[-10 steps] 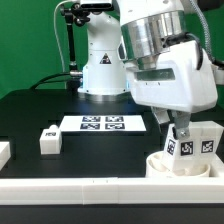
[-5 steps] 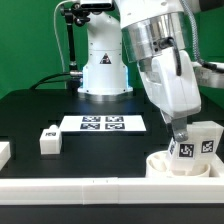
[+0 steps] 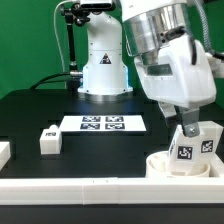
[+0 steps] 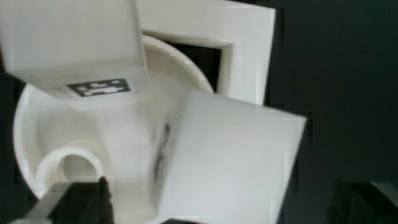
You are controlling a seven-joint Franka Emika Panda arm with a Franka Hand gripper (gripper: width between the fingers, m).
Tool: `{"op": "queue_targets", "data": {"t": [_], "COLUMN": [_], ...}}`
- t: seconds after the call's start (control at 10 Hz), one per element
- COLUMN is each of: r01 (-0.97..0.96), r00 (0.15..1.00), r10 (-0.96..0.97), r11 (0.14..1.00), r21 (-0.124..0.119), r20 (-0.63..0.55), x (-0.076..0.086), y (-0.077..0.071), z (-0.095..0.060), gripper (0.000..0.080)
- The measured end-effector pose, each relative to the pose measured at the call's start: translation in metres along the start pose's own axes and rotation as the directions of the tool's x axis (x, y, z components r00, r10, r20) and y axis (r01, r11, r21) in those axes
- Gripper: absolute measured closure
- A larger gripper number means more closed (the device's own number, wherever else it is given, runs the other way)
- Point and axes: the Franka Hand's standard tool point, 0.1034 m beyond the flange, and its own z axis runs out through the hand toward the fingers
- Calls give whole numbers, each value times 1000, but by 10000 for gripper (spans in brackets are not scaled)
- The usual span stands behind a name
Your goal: Assemble stool
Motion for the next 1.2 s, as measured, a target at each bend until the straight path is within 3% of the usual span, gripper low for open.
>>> {"op": "queue_targets", "data": {"t": [0.5,0.7,0.9,1.2], "r01": [379,642,844,939], "r00": [926,767,536,339], "r10": [-379,-642,-844,-941], "r11": [925,767,536,339], "r21": [4,-22,-32,-54], "r20": [-2,-14,-7,3], "x": [-3,-6,-6,-6], "y": [-2,-2,-1,-1], "z": [-3,-2,-1,-1], "gripper": [150,150,150,150]}}
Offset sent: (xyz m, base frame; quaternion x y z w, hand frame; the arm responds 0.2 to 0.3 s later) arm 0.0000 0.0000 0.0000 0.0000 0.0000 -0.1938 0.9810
